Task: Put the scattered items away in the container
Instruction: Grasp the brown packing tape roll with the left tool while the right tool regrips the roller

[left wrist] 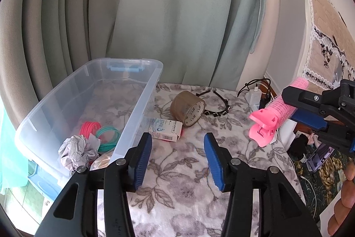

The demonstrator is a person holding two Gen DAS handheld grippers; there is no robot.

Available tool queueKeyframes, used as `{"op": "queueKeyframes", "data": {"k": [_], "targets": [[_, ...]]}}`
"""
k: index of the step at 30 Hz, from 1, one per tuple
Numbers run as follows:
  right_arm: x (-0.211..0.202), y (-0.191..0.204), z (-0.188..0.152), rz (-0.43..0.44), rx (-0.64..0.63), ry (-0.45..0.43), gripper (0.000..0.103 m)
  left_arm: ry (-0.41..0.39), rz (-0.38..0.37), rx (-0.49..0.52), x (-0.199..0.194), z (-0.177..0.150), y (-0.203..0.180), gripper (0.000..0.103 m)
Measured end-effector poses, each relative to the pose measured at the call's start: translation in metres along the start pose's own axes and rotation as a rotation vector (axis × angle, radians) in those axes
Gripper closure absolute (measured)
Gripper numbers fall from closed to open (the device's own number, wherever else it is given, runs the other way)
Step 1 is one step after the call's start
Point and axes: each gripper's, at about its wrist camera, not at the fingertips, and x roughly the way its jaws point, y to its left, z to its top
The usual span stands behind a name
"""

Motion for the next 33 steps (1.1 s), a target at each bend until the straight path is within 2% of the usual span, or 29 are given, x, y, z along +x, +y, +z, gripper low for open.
{"op": "queueKeyframes", "data": {"k": [9, 15, 21, 27, 33], "targets": [[0.013, -0.025, 0.005, -0.016, 0.025, 0.024, 0.067, 0.03, 0.022, 0.042, 0.038, 0.008, -0.018, 0.047], [0.029, -0.057, 0.008, -0.042, 0.073, 0.051, 0.067, 0.059, 0.052, 0.106, 0.091, 0.017, -0.038, 0.047], [0.049, -0.086, 0.011, -0.058, 0.106, 0.084, 0.068, 0.128, 0.102, 0.139, 0.159, 0.017, -0.044, 0.047], [0.08, -0.116, 0.01, -0.125, 0.13, 0.136, 0.068, 0.167, 0.15, 0.152, 0.203, 0.016, -0.042, 0.047], [0.115, -0.14, 0.003, -0.163, 0.165, 0.229, 0.065, 0.19, 0.191, 0.164, 0.236, 0.018, -0.042, 0.047]]}}
